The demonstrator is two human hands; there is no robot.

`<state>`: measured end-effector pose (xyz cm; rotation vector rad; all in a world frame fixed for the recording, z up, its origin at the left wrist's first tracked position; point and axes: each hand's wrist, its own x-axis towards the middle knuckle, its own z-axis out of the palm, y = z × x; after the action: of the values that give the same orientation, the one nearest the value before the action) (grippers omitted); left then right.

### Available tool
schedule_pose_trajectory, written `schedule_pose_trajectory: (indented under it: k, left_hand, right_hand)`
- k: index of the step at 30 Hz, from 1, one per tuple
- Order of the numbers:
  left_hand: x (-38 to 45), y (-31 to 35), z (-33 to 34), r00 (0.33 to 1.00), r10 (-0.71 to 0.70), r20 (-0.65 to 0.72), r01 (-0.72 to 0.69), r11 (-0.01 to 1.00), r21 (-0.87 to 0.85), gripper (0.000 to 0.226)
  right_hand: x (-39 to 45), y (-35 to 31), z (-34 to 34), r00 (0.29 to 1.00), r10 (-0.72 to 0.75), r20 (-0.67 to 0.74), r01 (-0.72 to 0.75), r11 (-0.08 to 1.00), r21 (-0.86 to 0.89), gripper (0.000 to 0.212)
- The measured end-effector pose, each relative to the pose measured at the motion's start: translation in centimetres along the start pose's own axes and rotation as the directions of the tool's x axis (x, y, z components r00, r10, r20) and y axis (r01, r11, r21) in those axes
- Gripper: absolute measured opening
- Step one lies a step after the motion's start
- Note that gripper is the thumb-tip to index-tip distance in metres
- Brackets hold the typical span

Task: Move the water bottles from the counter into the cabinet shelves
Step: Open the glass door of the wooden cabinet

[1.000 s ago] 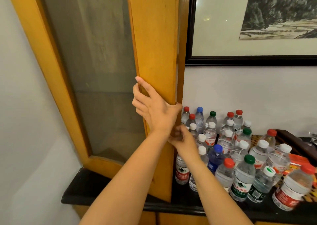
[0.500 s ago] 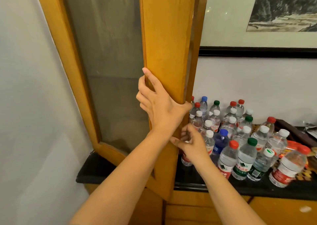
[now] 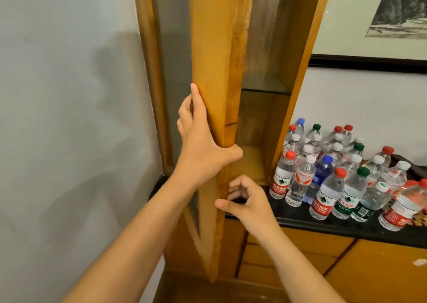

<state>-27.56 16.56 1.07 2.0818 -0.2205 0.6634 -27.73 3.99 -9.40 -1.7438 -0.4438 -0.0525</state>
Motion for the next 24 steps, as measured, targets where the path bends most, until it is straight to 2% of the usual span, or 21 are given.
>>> schedule_pose_trajectory:
  k: [5,11,14,16,21,24]
  left_hand:
    - [-1.9,-1.5,-5.1,0.999,-0.035,0.019,0.037,0.994,-0.103,0.114]
    - [-3.4,-2.8,-10.0,0.992,-0.115,0.043,0.122,0.963,-0.239,0.092]
    - [-4.3,-3.3,-11.8,0.994,-0.105,-0.018,0.093,0.942,-0.323,0.067]
    - [-4.8,-3.8,-12.6,0.985,-0.151,-0.084,0.113,0.932,-0.345,0.055]
    - [-5.5,-4.8,-14.1,0.938,-0.26,-0.228,0.158,0.909,-0.387,0.033]
    - [-5.9,-5.3,-14.8,0.925,-0.262,-0.275,0.14,0.908,-0.395,0.025]
  right_hand:
    - [-0.4,-1.1,5.0,0.995,-0.014,0.098,0.007,0.997,0.072,0.032]
    - [-0.5,-1.9,10.8,0.983,-0.025,0.181,-0.008,0.983,0.182,0.055]
    - [-0.5,-2.2,13.1,0.981,-0.017,0.192,-0.012,0.989,0.149,0.06]
    - [-0.4,-2.5,14.5,0.982,-0.026,0.185,0.007,0.994,0.105,0.061]
    - [-0.2,-2.7,17.7,0.978,-0.075,0.194,0.062,0.995,0.074,0.066]
    - [0.0,-2.7,19.2,0.978,-0.085,0.188,0.073,0.995,0.069,0.067]
